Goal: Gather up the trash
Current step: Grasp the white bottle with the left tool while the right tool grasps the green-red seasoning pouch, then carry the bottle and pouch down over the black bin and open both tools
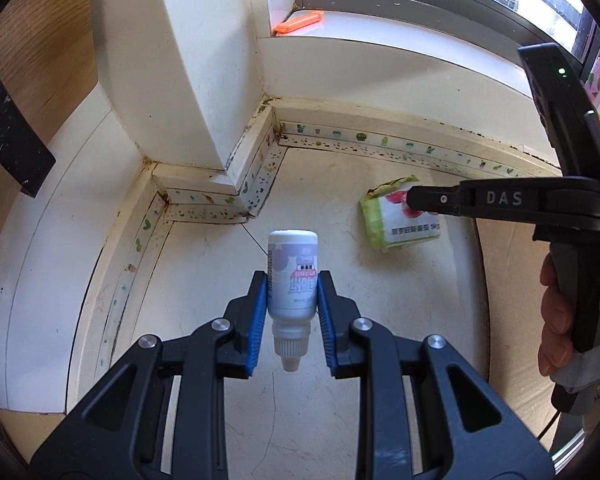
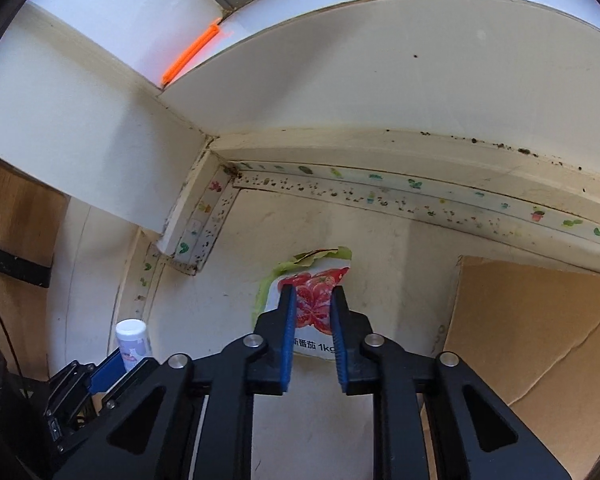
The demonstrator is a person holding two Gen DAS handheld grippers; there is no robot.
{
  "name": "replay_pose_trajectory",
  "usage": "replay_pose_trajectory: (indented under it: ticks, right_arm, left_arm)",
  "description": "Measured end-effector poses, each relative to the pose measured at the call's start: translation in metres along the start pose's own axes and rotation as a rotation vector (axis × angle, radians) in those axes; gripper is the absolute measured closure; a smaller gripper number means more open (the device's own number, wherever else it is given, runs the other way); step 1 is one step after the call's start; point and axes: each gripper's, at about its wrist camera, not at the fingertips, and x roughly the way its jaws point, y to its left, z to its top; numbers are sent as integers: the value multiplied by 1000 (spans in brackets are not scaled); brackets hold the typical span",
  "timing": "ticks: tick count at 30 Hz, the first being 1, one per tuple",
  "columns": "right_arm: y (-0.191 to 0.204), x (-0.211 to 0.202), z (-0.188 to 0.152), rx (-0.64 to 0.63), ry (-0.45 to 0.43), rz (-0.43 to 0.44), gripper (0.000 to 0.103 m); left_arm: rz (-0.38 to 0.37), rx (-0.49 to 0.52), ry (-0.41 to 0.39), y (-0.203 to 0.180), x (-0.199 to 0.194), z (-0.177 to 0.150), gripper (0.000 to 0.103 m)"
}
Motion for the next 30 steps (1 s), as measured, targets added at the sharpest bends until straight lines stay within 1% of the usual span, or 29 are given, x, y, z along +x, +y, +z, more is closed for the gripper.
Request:
replay_pose_trajectory:
  ticks: [4,8,12,16,19,24,27,30]
  right_arm:
    - [13,-15,-18,-28,-18,38,100]
    - [31,-39,-42,-54,-25,48,100]
    - [49,-71,-76,-72,-33,61,100]
    - [73,-109,-124,-102,-49,66,100]
    - [93,-135,-168,-125,-65,63,100]
    - [135,-174,-258,-156,-94,60,100]
    - [159,-191,-319,-174,-107,59,100]
    - [182,-201,-381,-197,-124,36,100]
  left_arm:
    - [-16,-1,-7,-2,-15,-7,81]
    - [-33,11,-21,-4,-39,-23,81]
    - [-52,36,-32,-2,-72,-51,81]
    - [-80,36,-34,8,-106,-88,81]
    - [-107,30,-34,19,-134,-123,81]
    - [-137,40,-44,40,-183,-194,81]
    - [-159,36,-46,57,-212,-243,81]
    - [-177,32,-40,74,-233,-289,81]
